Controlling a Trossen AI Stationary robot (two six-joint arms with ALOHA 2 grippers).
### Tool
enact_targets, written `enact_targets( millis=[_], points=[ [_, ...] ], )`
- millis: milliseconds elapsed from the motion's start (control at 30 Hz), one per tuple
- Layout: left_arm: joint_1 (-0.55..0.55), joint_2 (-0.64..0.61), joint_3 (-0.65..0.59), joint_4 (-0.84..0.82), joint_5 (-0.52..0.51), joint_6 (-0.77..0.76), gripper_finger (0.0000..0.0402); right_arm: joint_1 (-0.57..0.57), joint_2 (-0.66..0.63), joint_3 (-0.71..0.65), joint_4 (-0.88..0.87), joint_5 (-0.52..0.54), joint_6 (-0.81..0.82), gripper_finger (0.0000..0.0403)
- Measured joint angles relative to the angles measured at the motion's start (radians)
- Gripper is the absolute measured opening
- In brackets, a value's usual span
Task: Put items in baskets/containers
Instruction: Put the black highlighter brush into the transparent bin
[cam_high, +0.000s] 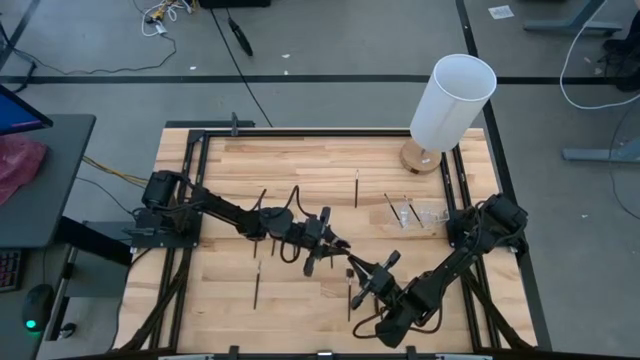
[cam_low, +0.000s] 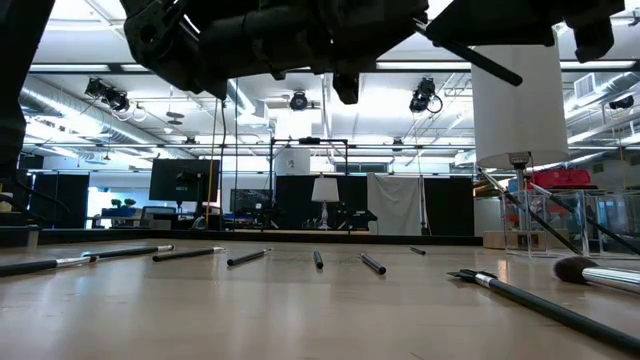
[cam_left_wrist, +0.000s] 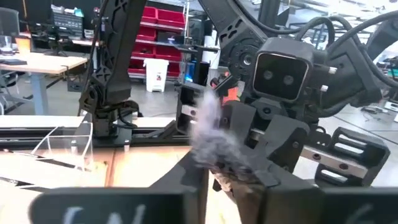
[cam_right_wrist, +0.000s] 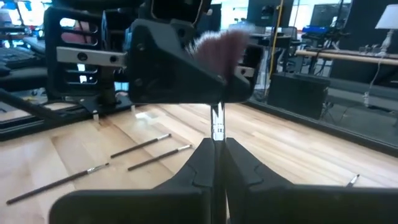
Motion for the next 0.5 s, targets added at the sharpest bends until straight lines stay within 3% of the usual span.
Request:
enact_targets(
  millis=[133, 300, 500],
  points=[
    [0.0, -0.001, 0.0, -0.003, 0.003, 0.001, 0.0019, -0.005, 0.0, 0.0, 0.012, -0.009, -0.035, 0.0012],
    [-0.001, -0.002, 0.001, -0.025, 0.003, 0.002, 0.0019, -0.005, 0.0, 0.0, -0.004, -0.032, -0.049, 0.0023],
    [-0.002, -0.002, 0.001, -0.078, -0.003, 0.005, 0.0019, -0.021, -0.081, 0.0, -0.145, -0.273, -0.017, 0.0072]
  ],
)
